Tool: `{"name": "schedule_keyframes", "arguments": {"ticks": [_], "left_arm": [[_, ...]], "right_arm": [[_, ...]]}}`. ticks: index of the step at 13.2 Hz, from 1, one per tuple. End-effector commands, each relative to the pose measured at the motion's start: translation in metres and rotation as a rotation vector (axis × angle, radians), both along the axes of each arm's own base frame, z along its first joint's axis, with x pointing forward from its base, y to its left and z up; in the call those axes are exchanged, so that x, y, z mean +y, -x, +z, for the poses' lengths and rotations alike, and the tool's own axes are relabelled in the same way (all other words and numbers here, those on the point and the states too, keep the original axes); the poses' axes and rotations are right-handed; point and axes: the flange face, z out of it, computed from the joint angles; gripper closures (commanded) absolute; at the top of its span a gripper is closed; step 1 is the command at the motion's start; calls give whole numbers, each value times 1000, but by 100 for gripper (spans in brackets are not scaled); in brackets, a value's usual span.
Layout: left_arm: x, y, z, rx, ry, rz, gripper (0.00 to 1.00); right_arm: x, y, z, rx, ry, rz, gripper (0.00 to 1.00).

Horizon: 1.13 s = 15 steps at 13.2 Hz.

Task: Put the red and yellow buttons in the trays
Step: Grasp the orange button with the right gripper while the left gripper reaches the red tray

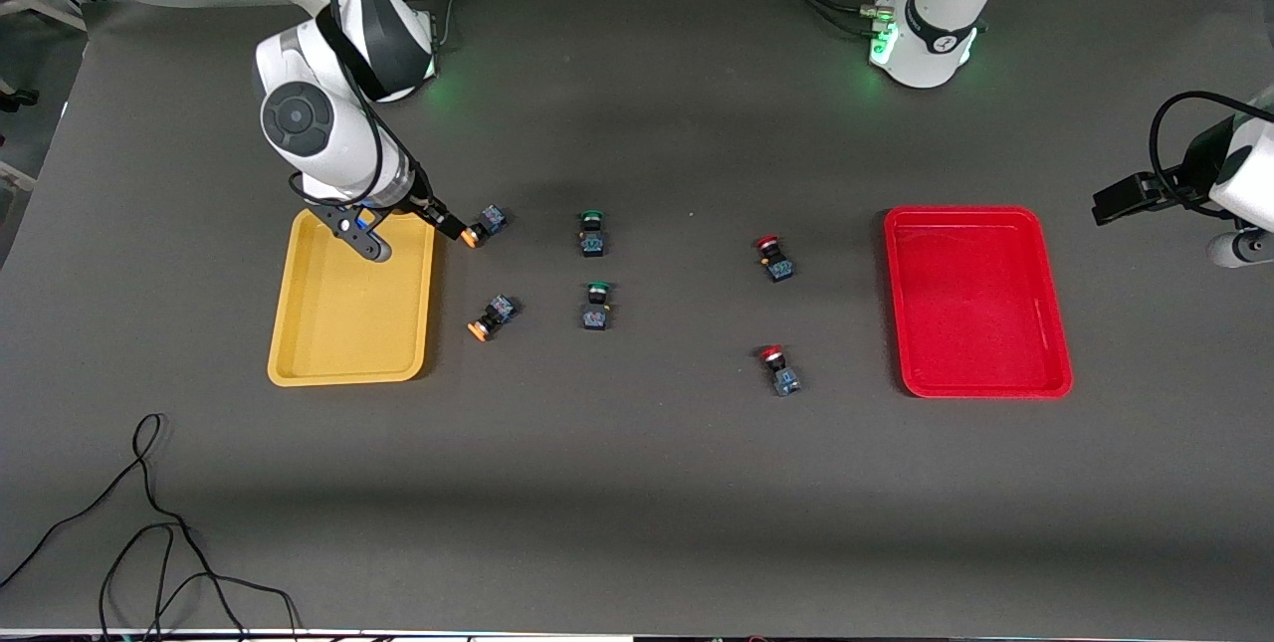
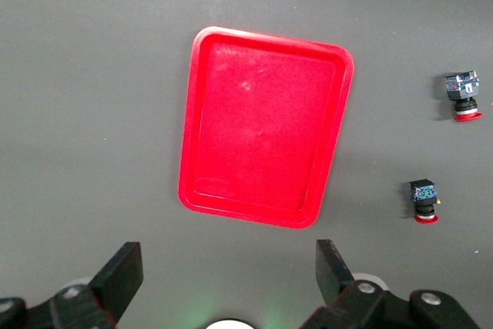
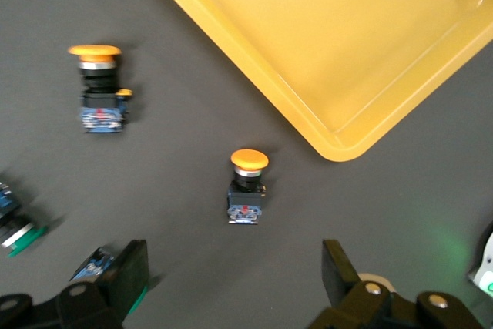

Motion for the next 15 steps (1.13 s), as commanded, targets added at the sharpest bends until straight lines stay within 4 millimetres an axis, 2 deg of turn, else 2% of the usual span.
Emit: {"name": "schedule_keyframes", "arguments": {"ticks": [1, 3, 4, 6, 7, 8, 10, 15], "left_arm": [[-5, -6, -11, -2, 1, 12, 0], [-15, -15, -30, 2, 7, 11, 0], [-27, -18, -43, 16, 6, 10, 0], [-58, -26, -83, 48, 5, -12, 0], [-81, -27, -109, 71, -3, -20, 0], [-99, -26, -123, 89, -12, -18, 0], [-116, -24, -148, 133, -17, -31, 0], [-115, -25, -150, 137, -22, -9, 0]], "right_arm": [[-15, 25, -28, -7, -22, -73, 0], [-18, 40, -54, -46, -22, -74, 0], [-10, 45, -64, -52, -17, -56, 0], [-5, 49, -83, -70, -5, -65, 0], [8, 56, -94, -78, 2, -47, 0], [21, 62, -106, -88, -1, -67, 0], [33, 68, -128, -104, 2, -73, 0], [31, 70, -164, -127, 38, -66, 0]]}}
